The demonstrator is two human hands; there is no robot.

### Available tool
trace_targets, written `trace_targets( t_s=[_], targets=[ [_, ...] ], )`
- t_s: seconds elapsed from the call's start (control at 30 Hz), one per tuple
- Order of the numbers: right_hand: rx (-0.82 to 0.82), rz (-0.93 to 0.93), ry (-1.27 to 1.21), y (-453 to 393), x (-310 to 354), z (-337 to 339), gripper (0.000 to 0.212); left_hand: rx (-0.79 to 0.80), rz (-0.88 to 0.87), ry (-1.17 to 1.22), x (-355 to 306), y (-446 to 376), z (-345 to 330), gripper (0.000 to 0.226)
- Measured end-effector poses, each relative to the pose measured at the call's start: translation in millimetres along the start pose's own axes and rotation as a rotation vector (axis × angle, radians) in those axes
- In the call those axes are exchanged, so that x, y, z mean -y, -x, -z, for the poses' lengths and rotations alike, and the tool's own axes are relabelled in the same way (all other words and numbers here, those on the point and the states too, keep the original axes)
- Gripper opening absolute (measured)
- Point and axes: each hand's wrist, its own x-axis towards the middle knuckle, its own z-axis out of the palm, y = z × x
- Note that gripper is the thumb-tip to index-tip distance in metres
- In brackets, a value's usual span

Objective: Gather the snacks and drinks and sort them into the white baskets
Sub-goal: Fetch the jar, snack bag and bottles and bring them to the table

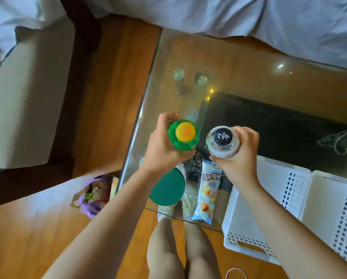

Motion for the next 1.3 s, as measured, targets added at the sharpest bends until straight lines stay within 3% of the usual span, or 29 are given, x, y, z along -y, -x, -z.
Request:
trace_targets(
  t_s=[0.37, 0.57, 0.83, 1.13, 1.3],
  targets=[
    [-0.010, -0.019, -0.049, -2, -14, -19, 0.060, -0.009, 0.070, 0.055, 24, -21, -6, 0.070],
    [-0.045, -0.126, -0.124, 9, -17, -17, 0.079, 0.034, 0.110, 0.066, 24, -20, -6, 0.070],
    [0.006, -0.215, -0.100, 13, -14, -13, 0.076, 0.160, 0.159, -0.032, 19, -22, -1, 0.073],
    [0.056, -0.273, -0.101, 12, -15, -9, 0.072, 0.188, 0.148, -0.030, 21, -23, -1, 0.076],
    [0.129, -0.455, -0.379, 19, -17, -10, 0.069, 0.116, 0.113, -0.054, 27, -16, -4, 0.080]
  ],
)
